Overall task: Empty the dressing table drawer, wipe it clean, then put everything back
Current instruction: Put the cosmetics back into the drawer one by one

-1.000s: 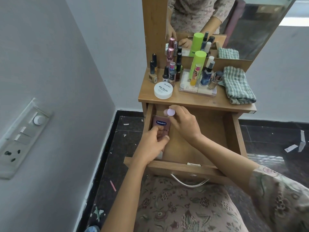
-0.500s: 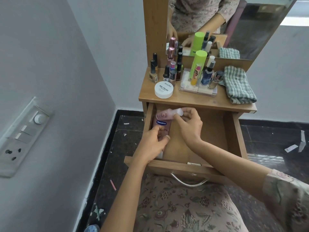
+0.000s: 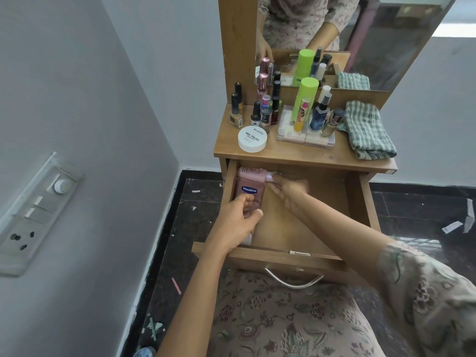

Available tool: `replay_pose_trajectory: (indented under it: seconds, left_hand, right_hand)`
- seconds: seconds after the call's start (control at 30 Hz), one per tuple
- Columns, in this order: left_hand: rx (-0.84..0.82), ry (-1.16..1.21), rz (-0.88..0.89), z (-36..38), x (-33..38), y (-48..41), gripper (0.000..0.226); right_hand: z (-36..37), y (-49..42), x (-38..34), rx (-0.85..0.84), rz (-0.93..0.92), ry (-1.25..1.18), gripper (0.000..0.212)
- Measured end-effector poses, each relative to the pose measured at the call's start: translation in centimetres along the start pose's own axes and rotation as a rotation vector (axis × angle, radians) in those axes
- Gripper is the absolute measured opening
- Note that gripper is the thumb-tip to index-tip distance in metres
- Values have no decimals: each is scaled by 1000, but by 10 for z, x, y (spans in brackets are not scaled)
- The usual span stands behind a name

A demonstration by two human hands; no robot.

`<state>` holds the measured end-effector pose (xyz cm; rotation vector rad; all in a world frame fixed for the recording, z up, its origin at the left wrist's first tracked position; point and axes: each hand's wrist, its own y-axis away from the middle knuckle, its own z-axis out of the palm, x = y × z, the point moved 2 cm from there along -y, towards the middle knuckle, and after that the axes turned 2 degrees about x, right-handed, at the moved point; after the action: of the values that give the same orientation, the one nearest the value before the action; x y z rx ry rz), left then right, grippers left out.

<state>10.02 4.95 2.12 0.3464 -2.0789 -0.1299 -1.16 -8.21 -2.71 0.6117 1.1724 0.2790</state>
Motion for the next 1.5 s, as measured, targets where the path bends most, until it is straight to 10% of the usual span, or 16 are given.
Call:
replay_pose_trajectory:
  seconds: [1.5]
  left_hand:
    - [12, 11, 2, 1, 0, -1, 48]
  right_hand:
    - [-10, -16, -5, 99, -129, 580, 26]
